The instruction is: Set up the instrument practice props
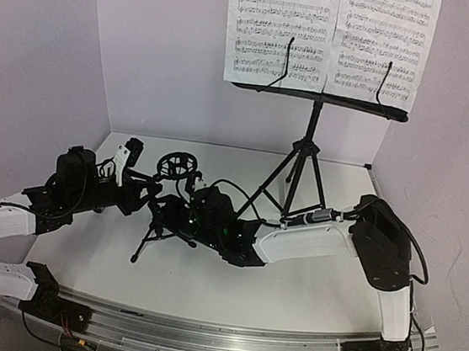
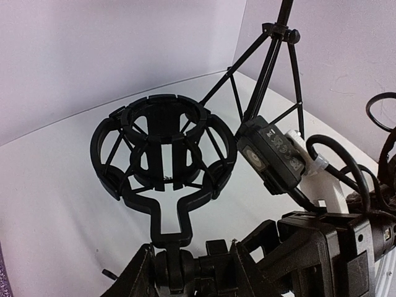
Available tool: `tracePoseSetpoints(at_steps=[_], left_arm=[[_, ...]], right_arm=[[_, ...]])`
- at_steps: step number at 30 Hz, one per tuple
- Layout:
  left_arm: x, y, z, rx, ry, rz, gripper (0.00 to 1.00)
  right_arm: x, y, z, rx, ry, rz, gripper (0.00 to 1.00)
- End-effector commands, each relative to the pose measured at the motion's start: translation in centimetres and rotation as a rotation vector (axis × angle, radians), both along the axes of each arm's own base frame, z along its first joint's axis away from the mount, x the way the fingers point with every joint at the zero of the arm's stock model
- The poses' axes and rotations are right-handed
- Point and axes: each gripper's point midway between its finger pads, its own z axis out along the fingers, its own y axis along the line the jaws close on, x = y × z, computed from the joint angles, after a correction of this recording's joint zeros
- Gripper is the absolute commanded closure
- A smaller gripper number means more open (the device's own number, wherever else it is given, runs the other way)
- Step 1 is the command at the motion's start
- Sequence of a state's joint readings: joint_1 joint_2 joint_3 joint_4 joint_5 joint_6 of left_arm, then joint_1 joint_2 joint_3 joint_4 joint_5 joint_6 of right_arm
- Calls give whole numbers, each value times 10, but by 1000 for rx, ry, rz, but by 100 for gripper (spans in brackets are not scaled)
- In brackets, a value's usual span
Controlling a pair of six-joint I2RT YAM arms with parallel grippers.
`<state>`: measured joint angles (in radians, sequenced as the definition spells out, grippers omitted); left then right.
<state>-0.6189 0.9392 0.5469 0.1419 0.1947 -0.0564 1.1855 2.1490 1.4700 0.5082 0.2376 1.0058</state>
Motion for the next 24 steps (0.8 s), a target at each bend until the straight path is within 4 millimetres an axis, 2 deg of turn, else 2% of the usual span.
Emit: tracePoseSetpoints(at_steps=[1,4,16,21,24], left_arm=[[1,-6,39,-88,-119,-20,100],[1,-6,37,-85,-115,-22,100],[5,-7,39,-83,-131,-16,100],[5,-7,39,-80,-136,-14,100],[5,-7,39,-78,-136,-15,100]], right_arm=[[5,6,30,114,-17,-37,64],[6,7,32,115,-28,-35,71],[1,11,12,122,52,-13,65],[0,8,8,116,63,-21,70],[0,6,6,111,64,-27,82]])
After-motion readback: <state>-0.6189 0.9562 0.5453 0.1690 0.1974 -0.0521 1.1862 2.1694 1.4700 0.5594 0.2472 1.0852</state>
